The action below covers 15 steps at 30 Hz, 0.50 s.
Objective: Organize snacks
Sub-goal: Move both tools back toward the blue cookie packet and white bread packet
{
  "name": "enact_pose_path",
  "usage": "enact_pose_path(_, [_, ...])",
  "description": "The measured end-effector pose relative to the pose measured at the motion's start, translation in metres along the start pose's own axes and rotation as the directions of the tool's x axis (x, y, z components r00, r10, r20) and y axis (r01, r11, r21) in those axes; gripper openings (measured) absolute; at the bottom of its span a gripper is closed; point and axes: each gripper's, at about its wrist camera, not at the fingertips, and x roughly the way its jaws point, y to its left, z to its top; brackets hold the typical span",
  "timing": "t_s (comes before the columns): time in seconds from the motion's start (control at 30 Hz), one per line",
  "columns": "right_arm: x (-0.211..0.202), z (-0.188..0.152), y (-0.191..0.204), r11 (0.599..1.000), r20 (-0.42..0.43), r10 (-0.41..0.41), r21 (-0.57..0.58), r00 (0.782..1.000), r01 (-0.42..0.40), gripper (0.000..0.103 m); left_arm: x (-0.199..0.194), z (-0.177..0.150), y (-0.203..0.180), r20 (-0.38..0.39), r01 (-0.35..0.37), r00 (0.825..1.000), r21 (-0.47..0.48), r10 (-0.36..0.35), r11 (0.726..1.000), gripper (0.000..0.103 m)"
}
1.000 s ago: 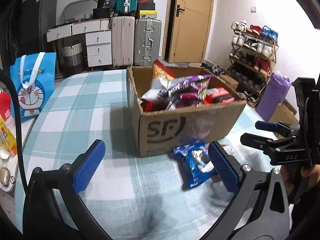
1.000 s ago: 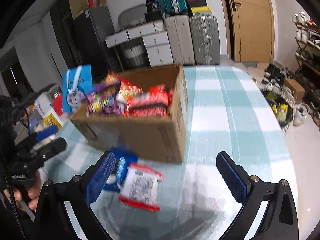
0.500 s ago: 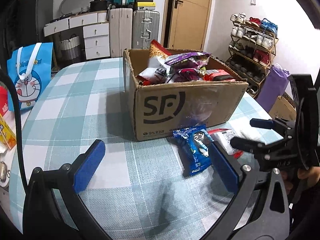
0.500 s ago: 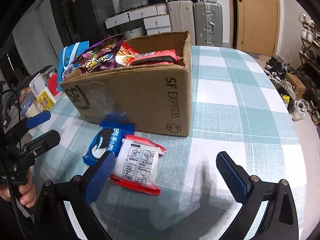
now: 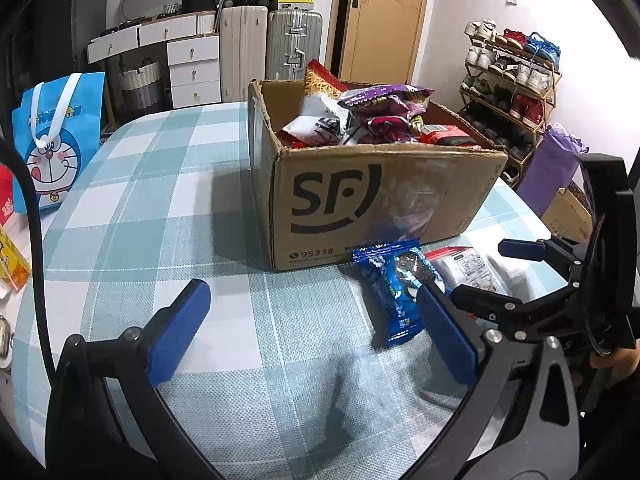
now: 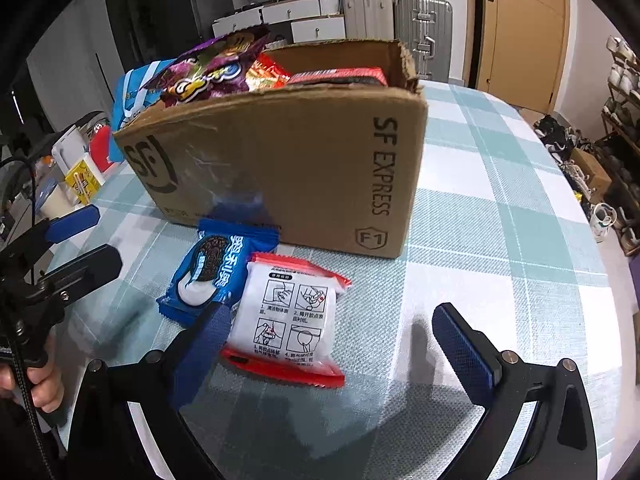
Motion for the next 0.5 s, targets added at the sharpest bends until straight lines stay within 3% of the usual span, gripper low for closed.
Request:
enact_pose_path(0.27, [-0.002, -0.001, -0.008, 0.998, 0.0, -0.061, -0.011, 0.998, 0.061, 0.103, 0.004, 0.0, 0.003, -0.004, -0.001, 1.0, -0.006, 0.001, 1.0, 0.103])
enact_pose_path(0.5, [-0.003, 0.0, -0.016, 0.999, 0.015, -0.042, 0.003, 0.999, 0.042, 0.103, 0.008, -0.002, 0.004, -0.009, 0.004, 1.0, -0.005, -0.004, 1.0, 0.103])
